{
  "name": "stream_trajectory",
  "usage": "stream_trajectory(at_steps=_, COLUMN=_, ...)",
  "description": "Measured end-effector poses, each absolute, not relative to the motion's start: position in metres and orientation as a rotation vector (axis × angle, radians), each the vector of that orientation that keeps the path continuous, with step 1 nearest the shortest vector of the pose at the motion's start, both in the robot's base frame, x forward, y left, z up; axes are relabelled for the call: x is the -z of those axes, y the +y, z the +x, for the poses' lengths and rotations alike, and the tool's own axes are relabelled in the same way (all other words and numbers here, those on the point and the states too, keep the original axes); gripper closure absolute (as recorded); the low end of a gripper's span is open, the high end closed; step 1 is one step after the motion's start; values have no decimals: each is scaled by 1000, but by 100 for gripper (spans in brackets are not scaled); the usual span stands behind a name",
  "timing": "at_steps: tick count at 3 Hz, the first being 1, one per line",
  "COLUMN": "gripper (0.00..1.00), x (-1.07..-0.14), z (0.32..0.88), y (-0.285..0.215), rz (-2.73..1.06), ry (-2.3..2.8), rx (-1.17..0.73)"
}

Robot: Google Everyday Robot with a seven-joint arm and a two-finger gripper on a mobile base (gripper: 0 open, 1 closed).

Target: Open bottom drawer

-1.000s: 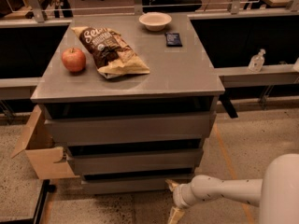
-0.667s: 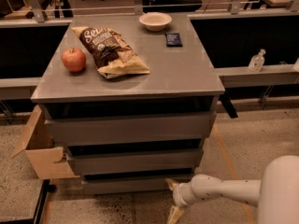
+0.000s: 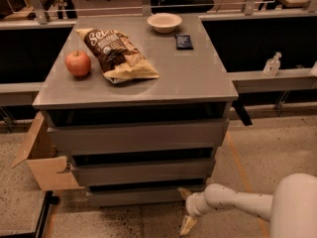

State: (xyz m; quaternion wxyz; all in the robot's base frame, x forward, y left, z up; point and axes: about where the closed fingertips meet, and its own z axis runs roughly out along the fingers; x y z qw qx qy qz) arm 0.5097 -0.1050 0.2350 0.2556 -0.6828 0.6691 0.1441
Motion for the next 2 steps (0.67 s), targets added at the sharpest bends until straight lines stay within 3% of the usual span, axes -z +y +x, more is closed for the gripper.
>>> stream_trajectory(at_steps=2, gripper=0, x=-214, z=542, y=-119, rz=-1823, ry=1755, rx=-319)
